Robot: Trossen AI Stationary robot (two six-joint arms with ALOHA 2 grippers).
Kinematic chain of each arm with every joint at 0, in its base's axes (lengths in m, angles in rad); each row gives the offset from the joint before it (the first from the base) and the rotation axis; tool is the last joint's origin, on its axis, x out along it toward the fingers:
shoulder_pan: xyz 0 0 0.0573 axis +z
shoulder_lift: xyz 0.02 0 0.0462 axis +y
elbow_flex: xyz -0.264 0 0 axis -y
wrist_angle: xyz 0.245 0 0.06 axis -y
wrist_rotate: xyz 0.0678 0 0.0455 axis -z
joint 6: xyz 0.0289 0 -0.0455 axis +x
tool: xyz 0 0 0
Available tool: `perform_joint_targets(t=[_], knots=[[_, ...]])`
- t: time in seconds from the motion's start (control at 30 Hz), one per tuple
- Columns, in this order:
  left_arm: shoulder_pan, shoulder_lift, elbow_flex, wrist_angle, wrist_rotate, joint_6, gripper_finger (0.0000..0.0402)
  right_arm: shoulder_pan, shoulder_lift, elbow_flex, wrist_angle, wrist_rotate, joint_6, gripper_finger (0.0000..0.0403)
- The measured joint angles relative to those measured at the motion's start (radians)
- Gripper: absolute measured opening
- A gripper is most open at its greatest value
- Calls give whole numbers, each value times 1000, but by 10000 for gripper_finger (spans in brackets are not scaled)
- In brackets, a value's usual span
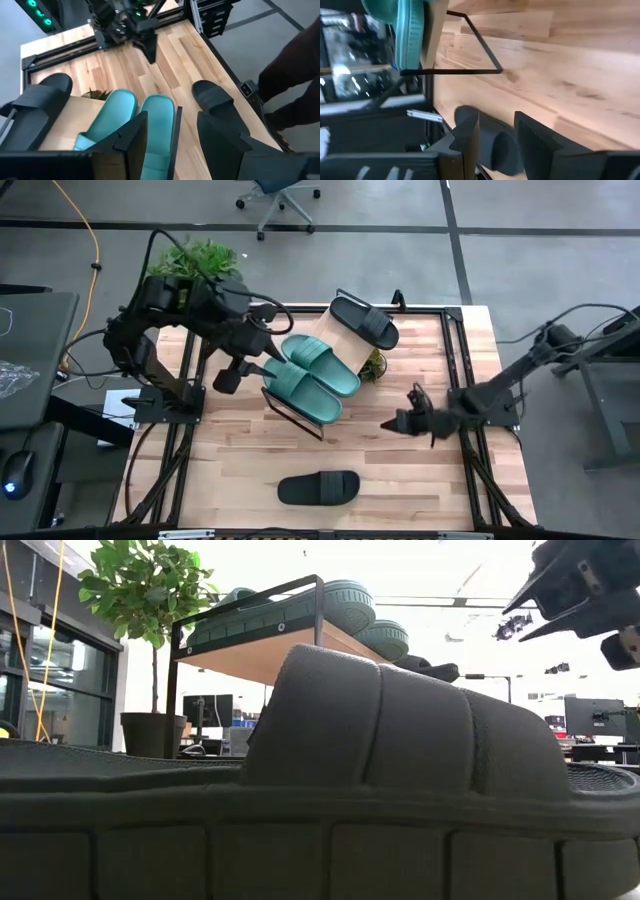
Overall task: Pick and place slides into the shelf
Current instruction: Put the black slide on the shelf
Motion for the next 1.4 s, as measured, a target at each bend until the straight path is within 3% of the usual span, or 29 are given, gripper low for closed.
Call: perform_joint_targets(t=[0.23,0.63,0.87,1.17,1.4], knots=[[0,-17,0,1,0,5,161,138,230,0,203,208,173,115],[0,-21,0,1,44,25,161,204,556,24,522,229,271,115],[0,-21,0,0,58,43,161,170,686,175,456,53,277,115],[0,-21,0,-1,62,80,161,181,754,309,215,-12,406,115],[0,-21,0,-2,62,96,161,185,744,313,190,-22,437,128]])
